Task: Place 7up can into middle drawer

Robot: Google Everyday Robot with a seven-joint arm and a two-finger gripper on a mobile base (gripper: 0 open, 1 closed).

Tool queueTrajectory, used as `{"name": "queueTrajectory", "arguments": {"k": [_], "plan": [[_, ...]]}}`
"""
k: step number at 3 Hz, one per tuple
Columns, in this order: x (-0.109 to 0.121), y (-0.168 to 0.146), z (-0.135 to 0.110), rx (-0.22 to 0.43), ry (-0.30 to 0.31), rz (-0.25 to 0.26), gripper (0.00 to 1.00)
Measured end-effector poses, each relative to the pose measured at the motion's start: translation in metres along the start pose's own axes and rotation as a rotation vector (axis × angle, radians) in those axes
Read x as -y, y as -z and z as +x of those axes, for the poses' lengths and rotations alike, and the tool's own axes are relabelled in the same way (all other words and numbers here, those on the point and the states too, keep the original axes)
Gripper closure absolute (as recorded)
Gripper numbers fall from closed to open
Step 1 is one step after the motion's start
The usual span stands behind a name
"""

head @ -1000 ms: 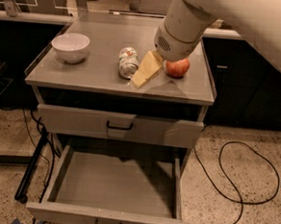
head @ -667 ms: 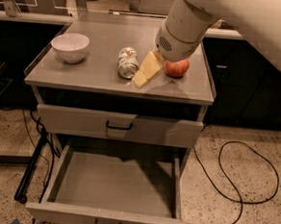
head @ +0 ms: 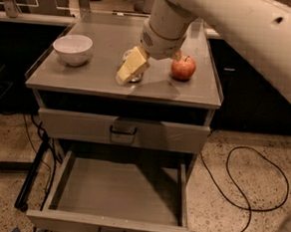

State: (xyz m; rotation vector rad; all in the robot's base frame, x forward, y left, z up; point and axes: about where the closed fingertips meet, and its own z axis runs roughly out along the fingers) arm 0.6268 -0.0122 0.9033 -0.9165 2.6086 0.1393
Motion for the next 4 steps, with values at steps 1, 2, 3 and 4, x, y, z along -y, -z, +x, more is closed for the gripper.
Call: {"name": "queueTrajectory", "arguments": {"k": [1, 2, 3, 4], "plan": [[0.0, -0.009, -0.019, -0.019, -0.039, 0.026, 0.0], [-0.001, -0.009, -0.02, -0.018, -0.041, 0.026, 0.0], [-0.012, -0.018, -0.023, -0.009, -0.074, -0.003, 0.0], [-0.019, -0.035, -0.039, -0.021, -0.142, -0.02, 0.0]]}}
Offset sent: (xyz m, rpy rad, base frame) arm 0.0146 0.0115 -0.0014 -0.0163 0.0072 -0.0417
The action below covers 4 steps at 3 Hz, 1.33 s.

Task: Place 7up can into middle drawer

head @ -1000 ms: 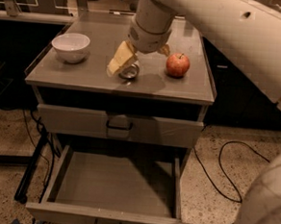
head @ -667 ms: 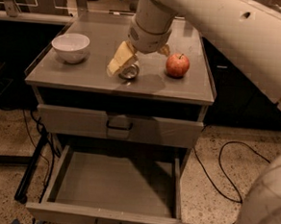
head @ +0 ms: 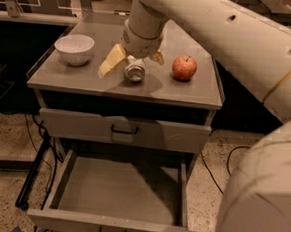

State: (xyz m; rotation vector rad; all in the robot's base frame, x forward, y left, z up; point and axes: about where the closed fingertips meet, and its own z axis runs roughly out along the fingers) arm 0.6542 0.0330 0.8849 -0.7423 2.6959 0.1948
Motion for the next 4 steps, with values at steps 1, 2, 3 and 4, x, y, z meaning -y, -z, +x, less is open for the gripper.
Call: {"name": "queueTrajectory", "arguments": {"k": [1, 2, 3, 4], "plan": [[-0.009, -0.015, -0.034, -0.013, -0.059, 0.005, 0.0], [-0.009, -0.016, -0.037, -0.012, -0.062, 0.005, 0.0], [0.003, -0.026, -0.04, -0.029, -0.077, -0.003, 0.0], [0.027, -0.036, -0.046, -0.04, -0.096, 0.012, 0.0]]}}
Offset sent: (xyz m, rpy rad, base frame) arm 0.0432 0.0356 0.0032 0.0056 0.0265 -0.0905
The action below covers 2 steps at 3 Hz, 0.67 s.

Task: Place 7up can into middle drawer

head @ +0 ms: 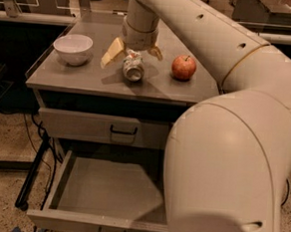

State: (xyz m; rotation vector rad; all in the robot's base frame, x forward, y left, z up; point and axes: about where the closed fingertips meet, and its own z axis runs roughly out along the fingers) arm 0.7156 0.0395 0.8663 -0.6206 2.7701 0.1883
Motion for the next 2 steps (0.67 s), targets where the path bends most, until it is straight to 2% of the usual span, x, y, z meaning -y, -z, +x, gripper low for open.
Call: {"name": "queueTrajectory", "arguments": {"k": [1, 2], "plan": [[0.0211, -0.0095, -0.0146, -0.004, -0.013, 0.016, 0.0], [0.0212, -0.0098, -0.0152, -0.004, -0.013, 0.016, 0.0]]}}
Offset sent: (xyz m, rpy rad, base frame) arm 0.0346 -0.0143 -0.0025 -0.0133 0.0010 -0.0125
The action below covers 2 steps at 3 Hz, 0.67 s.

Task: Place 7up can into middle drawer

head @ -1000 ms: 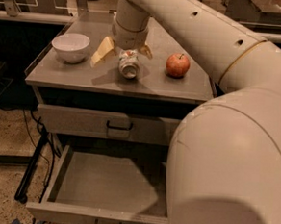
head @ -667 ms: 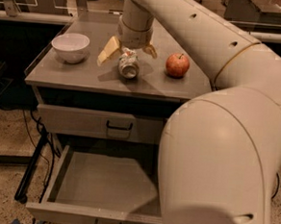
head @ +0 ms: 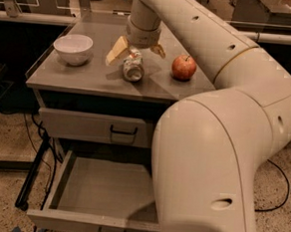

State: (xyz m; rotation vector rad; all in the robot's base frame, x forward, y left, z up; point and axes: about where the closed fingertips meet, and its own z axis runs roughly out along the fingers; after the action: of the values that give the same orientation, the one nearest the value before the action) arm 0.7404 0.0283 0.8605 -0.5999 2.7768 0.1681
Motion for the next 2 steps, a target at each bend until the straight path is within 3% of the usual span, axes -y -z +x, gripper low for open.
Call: {"name": "queueTrajectory", "arguments": {"k": [1, 2], "plan": [[-0.0089, -0.0087, 0.003, -0.015, 0.012, -0.019, 0.0], [-0.0092, -0.0091, 0.0031, -0.016, 0.012, -0.02, 0.19]]}}
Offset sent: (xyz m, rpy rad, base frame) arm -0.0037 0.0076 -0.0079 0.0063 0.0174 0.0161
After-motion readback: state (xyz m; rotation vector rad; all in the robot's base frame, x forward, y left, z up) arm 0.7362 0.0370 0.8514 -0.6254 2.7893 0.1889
